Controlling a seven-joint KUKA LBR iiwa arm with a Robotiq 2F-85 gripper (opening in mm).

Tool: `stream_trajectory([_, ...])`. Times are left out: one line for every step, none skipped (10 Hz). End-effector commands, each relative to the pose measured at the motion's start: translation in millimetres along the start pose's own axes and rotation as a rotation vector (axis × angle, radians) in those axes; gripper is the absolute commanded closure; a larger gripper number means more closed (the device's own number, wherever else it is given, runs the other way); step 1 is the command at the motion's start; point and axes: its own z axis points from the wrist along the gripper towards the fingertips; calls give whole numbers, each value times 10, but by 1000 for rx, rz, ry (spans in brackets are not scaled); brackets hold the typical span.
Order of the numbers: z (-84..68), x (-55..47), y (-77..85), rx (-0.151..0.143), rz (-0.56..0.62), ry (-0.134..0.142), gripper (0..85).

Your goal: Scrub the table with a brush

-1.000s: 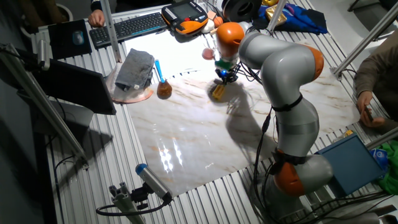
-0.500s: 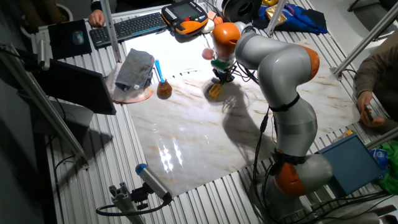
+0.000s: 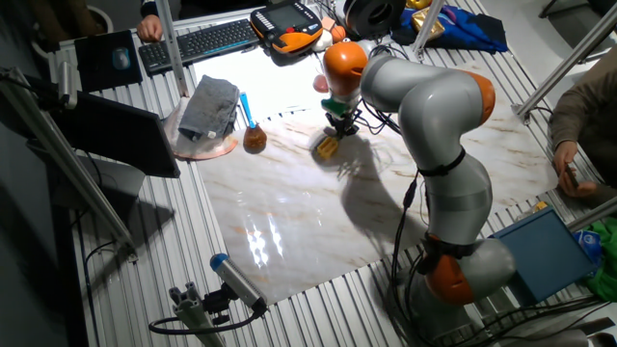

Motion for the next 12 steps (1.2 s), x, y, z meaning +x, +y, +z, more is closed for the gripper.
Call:
stream_trajectory([-13, 51, -33, 0, 4, 5, 850])
stream_trajectory([-7, 134, -69, 2, 7, -1, 850])
stream_trajectory([6, 203, -95, 3, 8, -14, 850])
stream_trajectory([8, 243, -117, 0, 6, -16, 850])
stream_trajectory([-2, 249, -136, 1, -12, -14, 850])
stream_trajectory([-21, 237, -176, 7, -58, -11, 850])
stream_trajectory([-32, 230, -210, 12, -85, -16, 850])
stream_trajectory([-36, 227, -224, 15, -102, -29, 850])
stream_trajectory([-31, 213, -233, 24, -129, -54, 850])
stream_trajectory([-14, 175, -242, 26, -156, -74, 850])
stream_trajectory([10, 114, -256, 29, -191, -95, 850])
stream_trajectory([25, 38, -266, 25, -210, -100, 850])
